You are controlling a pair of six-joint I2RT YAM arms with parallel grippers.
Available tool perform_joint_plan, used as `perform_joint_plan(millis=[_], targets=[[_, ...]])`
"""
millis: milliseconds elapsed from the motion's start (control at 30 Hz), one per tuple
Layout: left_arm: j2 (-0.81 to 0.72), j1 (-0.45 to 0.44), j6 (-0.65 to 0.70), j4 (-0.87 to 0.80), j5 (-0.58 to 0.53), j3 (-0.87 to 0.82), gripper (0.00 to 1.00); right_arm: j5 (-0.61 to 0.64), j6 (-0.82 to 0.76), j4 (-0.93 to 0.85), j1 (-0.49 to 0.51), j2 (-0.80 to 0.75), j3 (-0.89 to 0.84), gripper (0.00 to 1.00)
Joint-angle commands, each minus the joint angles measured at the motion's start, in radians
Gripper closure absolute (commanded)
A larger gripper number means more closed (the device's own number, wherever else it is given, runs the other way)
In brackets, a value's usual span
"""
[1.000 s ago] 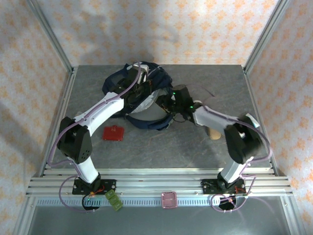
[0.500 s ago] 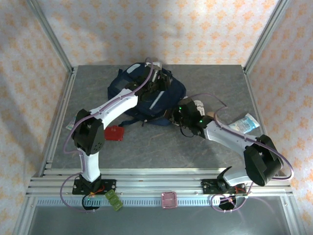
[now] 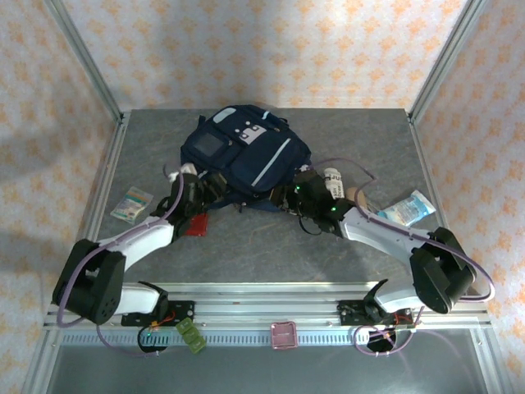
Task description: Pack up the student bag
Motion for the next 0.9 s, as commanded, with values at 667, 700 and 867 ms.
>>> perform_joint_plan(millis=[667,700,867], targets=[[0.437,0.071,-0.170,0.373,0.246,0.129,1.00,0.015,0.011,0.054,0.032,0.056,-0.028,0.60],[0.415,0.073,-0.167,0.364,0.249,0.124,1.00,0.018,0.006,0.054,0.038,0.070,-0.021,0.60],[0.278,0.075,-0.187,0.329,0.254,0.099,1.00,0.020,-0.036,0.045,0.088,0.154,0.046,0.60]])
